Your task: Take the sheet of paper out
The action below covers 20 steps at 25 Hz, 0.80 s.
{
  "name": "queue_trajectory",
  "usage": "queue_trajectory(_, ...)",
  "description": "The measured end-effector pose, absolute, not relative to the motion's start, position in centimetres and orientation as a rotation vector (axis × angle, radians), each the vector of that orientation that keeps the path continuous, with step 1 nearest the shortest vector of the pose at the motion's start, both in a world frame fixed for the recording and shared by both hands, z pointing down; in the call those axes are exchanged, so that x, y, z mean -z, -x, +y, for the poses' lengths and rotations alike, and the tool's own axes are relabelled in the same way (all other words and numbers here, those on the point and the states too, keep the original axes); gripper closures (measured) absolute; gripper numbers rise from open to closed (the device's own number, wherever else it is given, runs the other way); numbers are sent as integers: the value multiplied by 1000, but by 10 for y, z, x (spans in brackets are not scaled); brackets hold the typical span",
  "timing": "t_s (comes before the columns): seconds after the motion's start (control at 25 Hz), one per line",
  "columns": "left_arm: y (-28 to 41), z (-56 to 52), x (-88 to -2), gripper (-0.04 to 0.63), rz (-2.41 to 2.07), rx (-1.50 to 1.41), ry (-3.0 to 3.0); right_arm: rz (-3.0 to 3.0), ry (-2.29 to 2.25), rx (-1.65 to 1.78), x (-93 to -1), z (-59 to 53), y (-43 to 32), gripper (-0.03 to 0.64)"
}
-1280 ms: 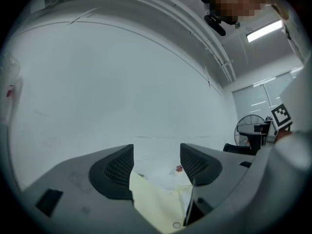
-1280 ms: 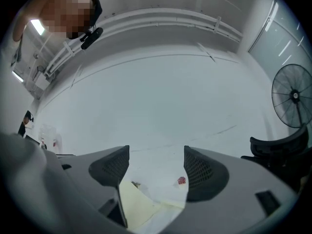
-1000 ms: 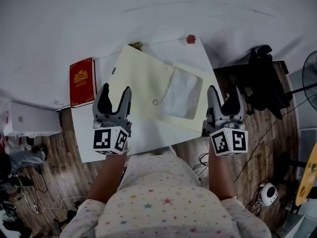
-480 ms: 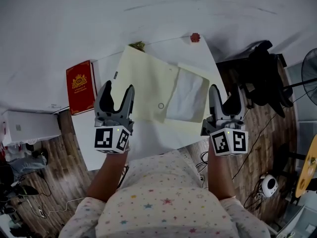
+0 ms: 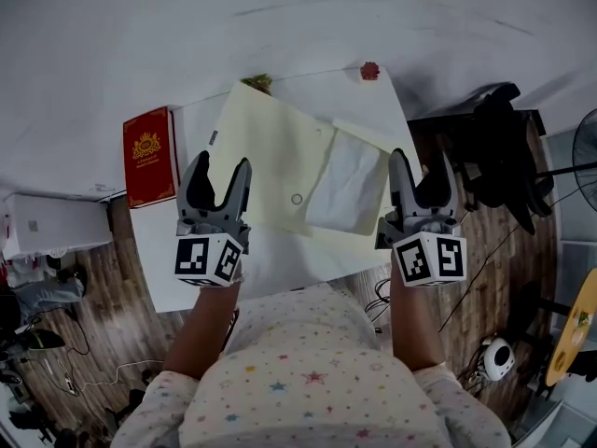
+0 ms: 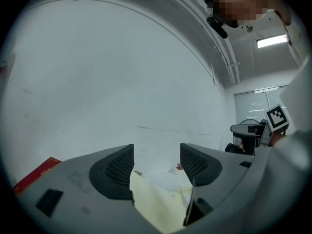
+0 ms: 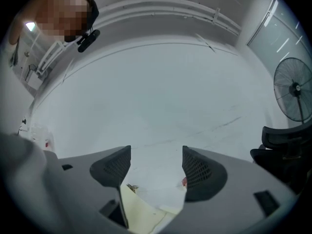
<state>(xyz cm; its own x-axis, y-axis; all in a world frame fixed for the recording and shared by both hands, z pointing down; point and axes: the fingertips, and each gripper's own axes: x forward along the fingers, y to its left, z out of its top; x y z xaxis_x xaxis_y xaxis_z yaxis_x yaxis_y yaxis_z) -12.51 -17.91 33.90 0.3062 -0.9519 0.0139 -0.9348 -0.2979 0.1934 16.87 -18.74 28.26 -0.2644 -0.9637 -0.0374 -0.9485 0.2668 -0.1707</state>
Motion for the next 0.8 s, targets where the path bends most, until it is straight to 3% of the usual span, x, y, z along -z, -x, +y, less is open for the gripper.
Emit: queue_trajectory(0.8,105,-194,-352,321,-1719,141,-2410,2499,1834,347,-332,-192,-173,334)
